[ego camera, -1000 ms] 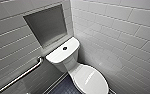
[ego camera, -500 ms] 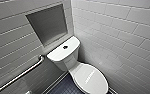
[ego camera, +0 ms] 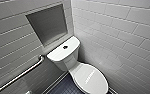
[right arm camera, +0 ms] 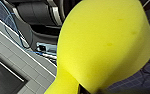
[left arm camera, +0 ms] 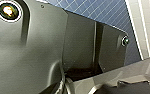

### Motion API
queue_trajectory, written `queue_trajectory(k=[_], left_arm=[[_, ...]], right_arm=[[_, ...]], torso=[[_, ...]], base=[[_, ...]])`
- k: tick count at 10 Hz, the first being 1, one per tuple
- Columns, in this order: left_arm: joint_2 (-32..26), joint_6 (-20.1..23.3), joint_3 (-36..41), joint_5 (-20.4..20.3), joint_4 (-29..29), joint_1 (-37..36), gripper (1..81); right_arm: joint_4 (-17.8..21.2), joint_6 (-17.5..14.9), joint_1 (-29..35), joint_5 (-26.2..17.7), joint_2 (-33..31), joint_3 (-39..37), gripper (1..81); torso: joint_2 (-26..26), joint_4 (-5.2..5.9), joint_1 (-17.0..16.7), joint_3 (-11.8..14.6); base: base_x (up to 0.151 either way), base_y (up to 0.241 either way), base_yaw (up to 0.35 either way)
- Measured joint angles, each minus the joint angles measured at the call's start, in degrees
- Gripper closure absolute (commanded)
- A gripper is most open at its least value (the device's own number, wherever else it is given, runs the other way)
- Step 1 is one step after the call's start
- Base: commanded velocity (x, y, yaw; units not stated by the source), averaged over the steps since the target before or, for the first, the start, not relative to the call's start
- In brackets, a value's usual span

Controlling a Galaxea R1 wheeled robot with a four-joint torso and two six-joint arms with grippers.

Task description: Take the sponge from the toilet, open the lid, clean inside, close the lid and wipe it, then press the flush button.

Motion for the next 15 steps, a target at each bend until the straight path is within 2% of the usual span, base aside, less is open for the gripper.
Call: queue_trajectory(k=[2, 4, 6, 8, 9, 11, 13, 14, 15], left_arm=[[-2.43, -0.02, 4.52, 0.11, -0.02, -1.46, 1.0], [-3.47, -0.06, 5.25, 0.11, -0.06, -2.68, 1.0], [-3.52, -0.06, 5.40, 0.39, -1.24, -3.93, 1.0], [-4.41, -0.09, 6.53, 0.33, -2.51, -5.13, 1.0], [-5.07, -0.09, 7.55, 0.28, -2.79, -5.13, 1.0], [-5.24, -0.09, 8.84, 0.79, -3.25, -5.18, 1.0], [-5.57, -0.09, 9.84, 0.38, -3.43, -5.77, 1.0], [-5.57, -0.09, 9.86, 0.61, -3.61, -5.74, 1.0], [-5.57, -0.09, 10.03, 0.79, -4.02, -6.18, 1.0]], right_arm=[[0.00, 0.02, -1.06, 2.97, -4.66, 10.52, 81.1], [-0.02, 0.02, -2.17, 5.77, -8.90, 18.82, 81.1], [-0.05, 0.05, -3.11, 8.02, -11.54, 23.10, 81.1], [-0.24, 0.02, -4.07, 9.65, -12.54, 24.04, 81.1], [-0.27, 0.00, -4.05, 10.37, -13.14, 23.84, 81.1], [-0.30, 0.00, -4.21, 10.34, -12.54, 23.74, 81.1], [-0.38, 0.00, -4.40, 10.31, -12.30, 23.76, 81.1], [-0.39, 0.00, -4.73, 10.26, -12.43, 23.76, 81.1], [-0.41, 0.00, -4.66, 10.23, -12.35, 23.76, 81.1]], torso=[[-0.59, 0.00, 0.33, 0.00], [-3.65, 0.00, 2.21, 0.00], [-8.06, 0.00, 4.94, 0.00], [-11.97, -0.24, 7.32, 0.00], [-13.53, -1.14, 8.33, 0.00], [-17.03, -4.55, 10.36, 0.00], [-18.01, -7.26, 10.79, 0.05], [-18.29, -8.09, 10.99, 0.05], [-18.40, -8.22, 11.04, 0.05]], base=[[0.000, 0.000, 0.000], [0.000, 0.000, 0.000], [0.000, 0.000, 0.000], [0.000, 0.000, 0.000], [0.000, 0.000, 0.000], [0.000, 0.000, 0.000], [0.000, 0.000, 0.000], [0.000, 0.000, 0.000], [0.000, 0.000, 0.000]])
